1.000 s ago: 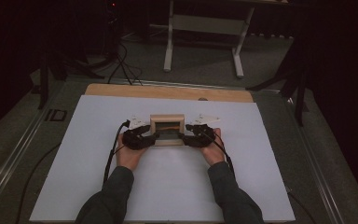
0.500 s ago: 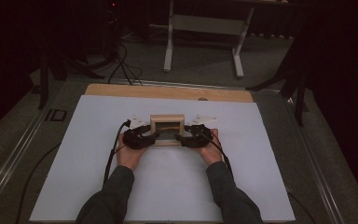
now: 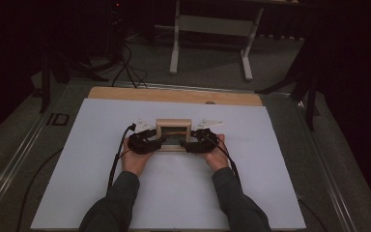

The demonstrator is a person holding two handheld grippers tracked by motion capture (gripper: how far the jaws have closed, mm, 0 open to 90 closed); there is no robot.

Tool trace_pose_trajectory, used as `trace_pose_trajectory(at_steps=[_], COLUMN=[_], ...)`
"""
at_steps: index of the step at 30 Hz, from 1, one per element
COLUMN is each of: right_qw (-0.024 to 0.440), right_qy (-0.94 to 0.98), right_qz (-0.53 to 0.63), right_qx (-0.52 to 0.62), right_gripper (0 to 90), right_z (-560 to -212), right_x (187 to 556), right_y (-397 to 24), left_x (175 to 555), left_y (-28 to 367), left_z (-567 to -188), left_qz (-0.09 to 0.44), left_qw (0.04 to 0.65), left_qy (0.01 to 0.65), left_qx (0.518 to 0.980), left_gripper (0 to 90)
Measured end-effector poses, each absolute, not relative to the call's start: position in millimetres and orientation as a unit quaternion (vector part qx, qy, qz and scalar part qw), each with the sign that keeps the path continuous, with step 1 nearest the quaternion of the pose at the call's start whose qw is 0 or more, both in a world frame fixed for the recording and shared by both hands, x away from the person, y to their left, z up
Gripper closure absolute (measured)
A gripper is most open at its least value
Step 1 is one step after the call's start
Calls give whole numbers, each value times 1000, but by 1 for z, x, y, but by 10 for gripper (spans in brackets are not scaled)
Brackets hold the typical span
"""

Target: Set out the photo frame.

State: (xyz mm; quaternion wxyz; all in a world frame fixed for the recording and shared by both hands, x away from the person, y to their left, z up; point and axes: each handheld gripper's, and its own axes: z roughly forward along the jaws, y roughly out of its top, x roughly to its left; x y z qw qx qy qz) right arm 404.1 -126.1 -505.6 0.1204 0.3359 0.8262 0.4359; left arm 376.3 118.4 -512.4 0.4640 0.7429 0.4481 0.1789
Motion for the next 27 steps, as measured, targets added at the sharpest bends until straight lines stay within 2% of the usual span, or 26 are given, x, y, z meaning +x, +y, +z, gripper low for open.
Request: trace_pose_trajectory(at_steps=[8,27], right_qw=[130,161], right_qy=[825,829], right_qz=[435,441], right_qx=[338,305], right_gripper=[328,324], right_z=[-503,-478], right_x=[404,385], right_y=[-129,-143], left_x=[377,351], left_y=[123,145], left_z=[-512,-484], left_qz=[174,187], left_qw=[461,477], left_qy=[459,439], left_qx=[740,738], left_gripper=[422,397])
